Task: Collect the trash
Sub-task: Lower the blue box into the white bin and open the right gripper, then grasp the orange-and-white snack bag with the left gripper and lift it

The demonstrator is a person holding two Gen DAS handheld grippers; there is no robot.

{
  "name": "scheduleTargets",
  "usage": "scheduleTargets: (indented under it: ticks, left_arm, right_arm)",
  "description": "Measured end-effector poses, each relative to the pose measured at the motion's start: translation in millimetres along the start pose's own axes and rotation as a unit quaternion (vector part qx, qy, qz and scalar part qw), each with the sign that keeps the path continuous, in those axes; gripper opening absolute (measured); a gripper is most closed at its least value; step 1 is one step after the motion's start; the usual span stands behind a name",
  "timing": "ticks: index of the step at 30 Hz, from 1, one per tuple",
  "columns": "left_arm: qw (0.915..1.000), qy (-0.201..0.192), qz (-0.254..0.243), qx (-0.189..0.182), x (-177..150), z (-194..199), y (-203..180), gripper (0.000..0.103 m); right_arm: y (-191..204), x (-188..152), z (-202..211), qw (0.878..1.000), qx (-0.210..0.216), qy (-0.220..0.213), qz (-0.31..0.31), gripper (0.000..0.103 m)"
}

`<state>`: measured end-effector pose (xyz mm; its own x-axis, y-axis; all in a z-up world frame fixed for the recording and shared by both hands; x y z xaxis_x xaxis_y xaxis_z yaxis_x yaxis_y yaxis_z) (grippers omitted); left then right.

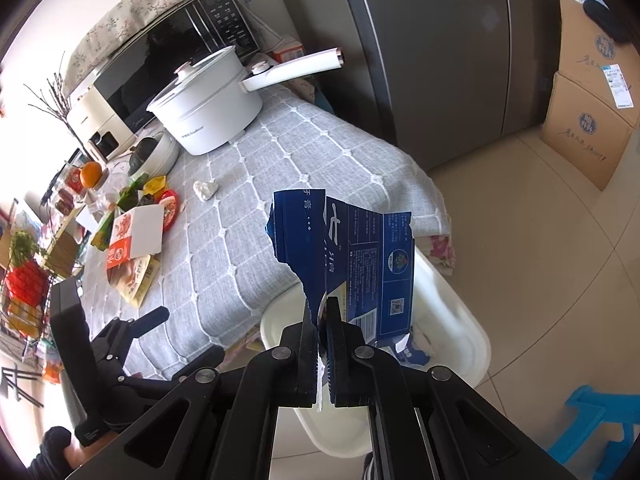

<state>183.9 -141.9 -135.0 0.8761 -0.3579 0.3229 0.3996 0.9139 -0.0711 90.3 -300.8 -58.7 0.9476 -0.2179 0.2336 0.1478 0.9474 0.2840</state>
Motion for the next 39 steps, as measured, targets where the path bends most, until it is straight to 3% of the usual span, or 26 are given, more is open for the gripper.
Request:
scheduleTargets:
  ticks: [4, 6, 9, 21, 28, 30, 34, 39]
  left_arm:
    - [0.9999, -0.006, 0.003, 0.013, -3, 6, 12, 0.102]
    - [0.9998, -0.007, 0.007, 0.017, -6, 8, 19, 0.102]
    - [0.9997, -0.005, 0.015, 0.017, -10, 10, 28, 0.102]
    - [0.9987, -0.014, 0.043, 0.023, -20, 19, 56, 0.102]
    - [0.9961, -0.032, 0.071, 0.041, -21, 29, 96, 0.102]
    - [0.9945, -0.044, 0.076, 0.057, -20, 35, 115, 0.102]
    - [0.9871, -0.06, 0.062, 0.135, -15, 48, 160, 0.102]
    - [0.9755, -0.032, 0.057, 0.21, -17, 48, 222, 0.102]
  right_arm:
    - [6, 3, -3, 1.0, 0.004, 0.002, -0.003, 0.014]
    - [8, 4, -3, 1.0, 0.004, 0.001, -0.003, 0.03]
    - [11, 4, -2, 1.0, -0.001, -0.004, -0.002, 0.047]
    - [18, 9, -7, 1.0, -0.015, -0.005, -0.001, 0.07]
    - [29, 14, -20, 0.999, -0.031, 0.001, 0.01, 0.074]
    - [36, 16, -25, 0.999, -0.03, 0.004, 0.015, 0.074]
    - [49, 21, -33, 0.999, -0.034, 0.006, 0.026, 0.075]
    - [72, 33, -48, 0.998, -0.036, 0.008, 0.042, 0.075]
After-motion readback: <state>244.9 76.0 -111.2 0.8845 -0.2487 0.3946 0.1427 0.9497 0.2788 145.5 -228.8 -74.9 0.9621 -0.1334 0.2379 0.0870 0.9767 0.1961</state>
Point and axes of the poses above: each gripper's, at about its wrist camera, not at the fingertips, and z roughly against the way its jaws point, y to its left, x to its top, the point moved 9 cm from there along -z, roughly the way its jaws point, and after that the axes turned 15 degrees about y, right-handed, at the moved point
